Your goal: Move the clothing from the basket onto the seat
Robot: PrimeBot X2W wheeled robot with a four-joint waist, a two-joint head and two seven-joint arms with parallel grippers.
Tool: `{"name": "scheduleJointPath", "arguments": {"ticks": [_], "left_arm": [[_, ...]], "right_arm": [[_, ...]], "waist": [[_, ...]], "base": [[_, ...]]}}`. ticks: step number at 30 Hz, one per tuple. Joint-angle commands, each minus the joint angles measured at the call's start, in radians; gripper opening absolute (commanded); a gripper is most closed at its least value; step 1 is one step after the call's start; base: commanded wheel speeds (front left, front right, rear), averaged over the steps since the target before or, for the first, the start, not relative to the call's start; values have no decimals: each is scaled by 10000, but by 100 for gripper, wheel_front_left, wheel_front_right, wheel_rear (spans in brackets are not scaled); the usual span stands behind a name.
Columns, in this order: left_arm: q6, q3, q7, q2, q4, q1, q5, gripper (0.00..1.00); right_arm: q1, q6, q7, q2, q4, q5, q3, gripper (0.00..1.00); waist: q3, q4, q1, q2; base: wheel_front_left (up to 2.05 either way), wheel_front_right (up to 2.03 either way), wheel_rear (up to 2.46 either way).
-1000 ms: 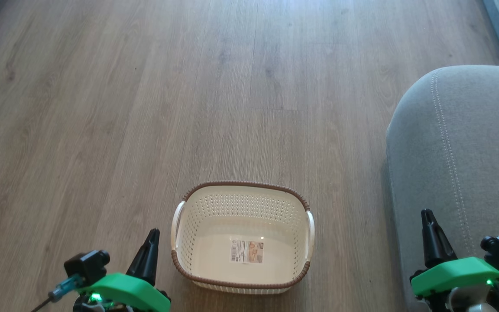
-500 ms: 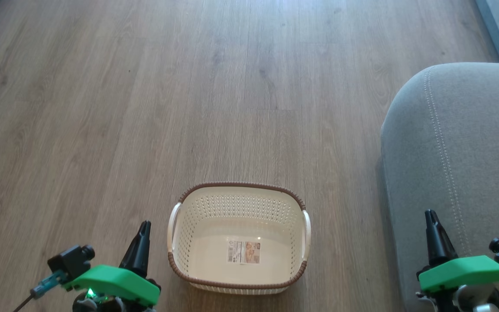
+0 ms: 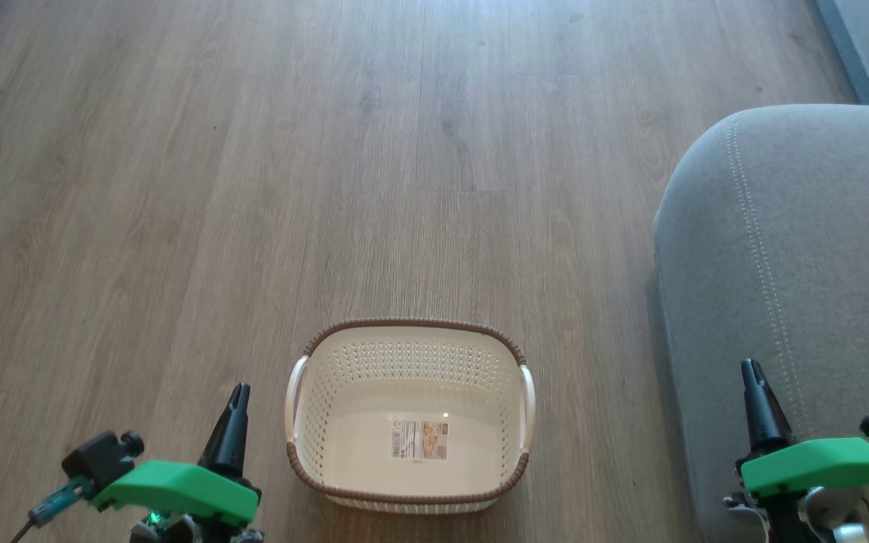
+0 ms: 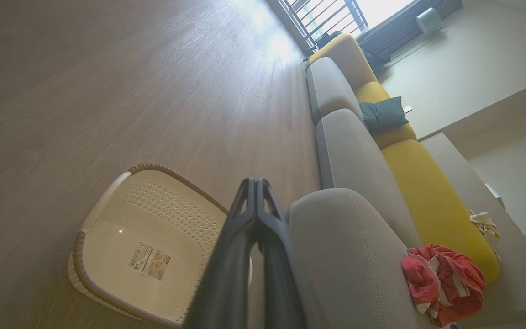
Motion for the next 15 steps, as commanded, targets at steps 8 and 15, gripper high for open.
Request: {"name": "scheduleJointPath", "arguments": {"ticks": [8,15], "left_arm": [[-116,490,278,122,-402,-645,-1137,0],[-146,661,482,125,-431,-700,-1912,0]], "right_arm": [[-682,0,296,-48,-280,1171,11,0],[-769,0,501,-48,-268,1963,-20,0]], "waist": [[-8,-116,0,0],[-14,-206,0,0]], "base": [[0,0,0],[0,0,0]]}}
